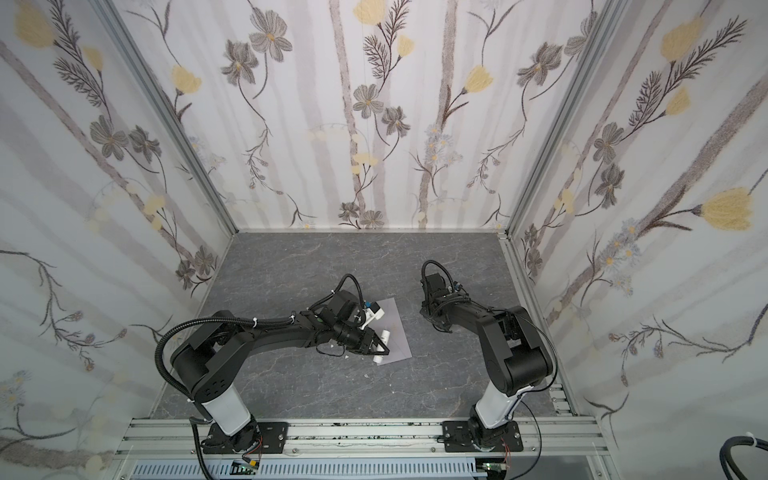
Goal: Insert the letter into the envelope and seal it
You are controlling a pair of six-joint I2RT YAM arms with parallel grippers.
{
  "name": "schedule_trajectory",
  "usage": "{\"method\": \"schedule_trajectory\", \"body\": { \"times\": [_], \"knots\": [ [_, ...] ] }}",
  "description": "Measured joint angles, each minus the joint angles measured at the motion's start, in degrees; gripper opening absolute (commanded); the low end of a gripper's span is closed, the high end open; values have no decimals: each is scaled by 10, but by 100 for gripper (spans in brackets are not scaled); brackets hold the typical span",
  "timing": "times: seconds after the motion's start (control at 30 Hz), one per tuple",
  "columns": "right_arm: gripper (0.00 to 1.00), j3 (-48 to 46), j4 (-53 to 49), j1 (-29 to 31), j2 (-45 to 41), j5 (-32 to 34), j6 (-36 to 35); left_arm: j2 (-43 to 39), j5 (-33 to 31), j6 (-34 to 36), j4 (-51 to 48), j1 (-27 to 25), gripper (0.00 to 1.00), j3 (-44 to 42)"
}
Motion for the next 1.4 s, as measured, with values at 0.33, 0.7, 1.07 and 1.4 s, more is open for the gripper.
{"method": "schedule_trajectory", "body": {
  "times": [0.33, 0.7, 1.07, 1.4],
  "knots": [
    [35, -9, 1, 0, -12, -7, -8, 38, 0, 0, 0, -15, 0, 27],
    [39, -21, 10, 0, -23, -30, -19, 65, 0, 0, 3, -27, 0, 43],
    [40, -24, 12, -7, -26, -56, -25, 66, 0, -3, 5, -28, 0, 43],
    [46, -29, 15, -38, -47, -105, -68, 85, 4, -7, 14, -30, 0, 59]
  ]
}}
